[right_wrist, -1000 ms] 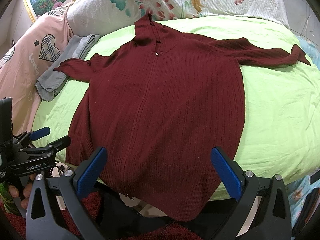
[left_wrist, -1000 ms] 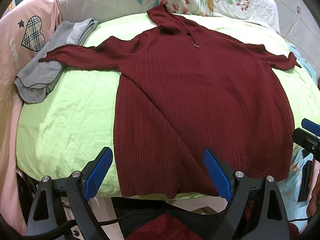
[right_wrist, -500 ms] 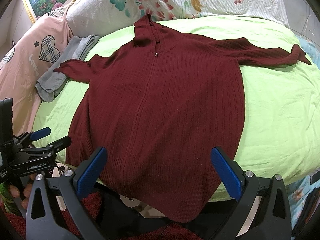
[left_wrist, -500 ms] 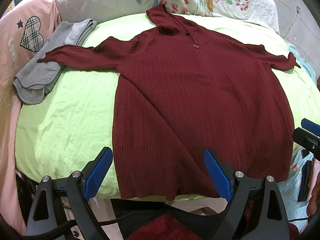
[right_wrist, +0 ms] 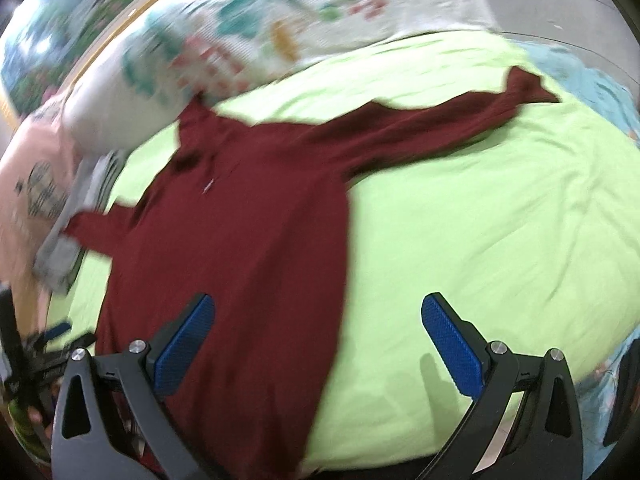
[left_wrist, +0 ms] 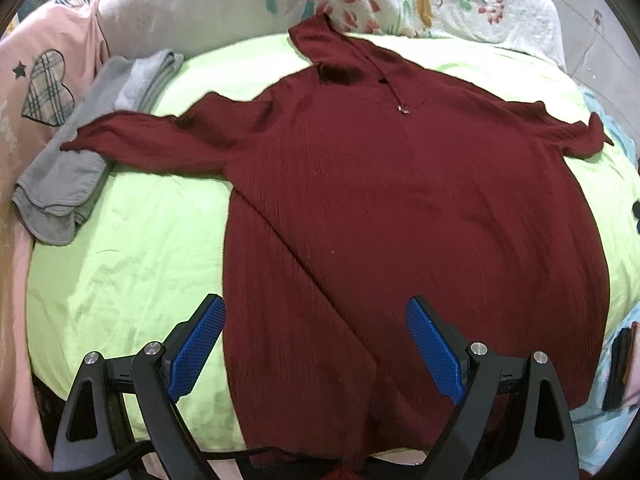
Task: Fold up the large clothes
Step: 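Move the right tool to the sweater's sleeve cuff and close on it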
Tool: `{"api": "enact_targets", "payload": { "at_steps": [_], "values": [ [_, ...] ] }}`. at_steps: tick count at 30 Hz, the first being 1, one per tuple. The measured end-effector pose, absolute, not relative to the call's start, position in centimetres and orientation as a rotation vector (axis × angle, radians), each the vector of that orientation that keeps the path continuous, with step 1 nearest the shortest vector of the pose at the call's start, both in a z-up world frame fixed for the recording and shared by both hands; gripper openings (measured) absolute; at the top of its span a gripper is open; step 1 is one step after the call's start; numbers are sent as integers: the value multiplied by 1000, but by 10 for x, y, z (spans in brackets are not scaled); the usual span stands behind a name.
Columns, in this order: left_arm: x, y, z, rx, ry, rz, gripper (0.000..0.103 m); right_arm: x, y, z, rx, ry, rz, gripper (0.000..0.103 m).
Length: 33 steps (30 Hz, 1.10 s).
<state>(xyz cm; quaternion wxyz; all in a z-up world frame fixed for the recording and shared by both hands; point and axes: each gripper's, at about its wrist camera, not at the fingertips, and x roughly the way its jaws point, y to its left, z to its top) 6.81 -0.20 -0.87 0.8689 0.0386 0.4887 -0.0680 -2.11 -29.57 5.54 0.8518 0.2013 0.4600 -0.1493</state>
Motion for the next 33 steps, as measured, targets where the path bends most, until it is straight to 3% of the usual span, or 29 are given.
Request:
{"api": "enact_targets", "payload": {
  "at_steps": [7, 12, 15, 28, 29, 30, 33],
  "values": [
    [86, -14, -21, 67, 1064, -182, 93, -19, -418, 69, 514, 806, -509, 98],
    [90, -30, -26, 92, 1056, -183, 93, -17, -534, 65, 695, 697, -663, 64],
    [93, -36, -25, 58, 1037, -194, 93, -2, -586, 49, 767, 696, -723, 57],
    [135, -70, -44, 0, 1170, -274, 93, 49, -698, -10, 910, 632, -813, 52],
    [137, -72, -45, 1, 1169, -277, 93, 53, -702, -12, 913, 639, -816, 37],
    [137, -73, -46, 3, 1165, -281, 93, 59, -706, -13, 909, 656, -819, 10],
    [137, -73, -47, 13, 1154, -286, 93, 67, -701, -4, 882, 660, -779, 6]
  ]
}}
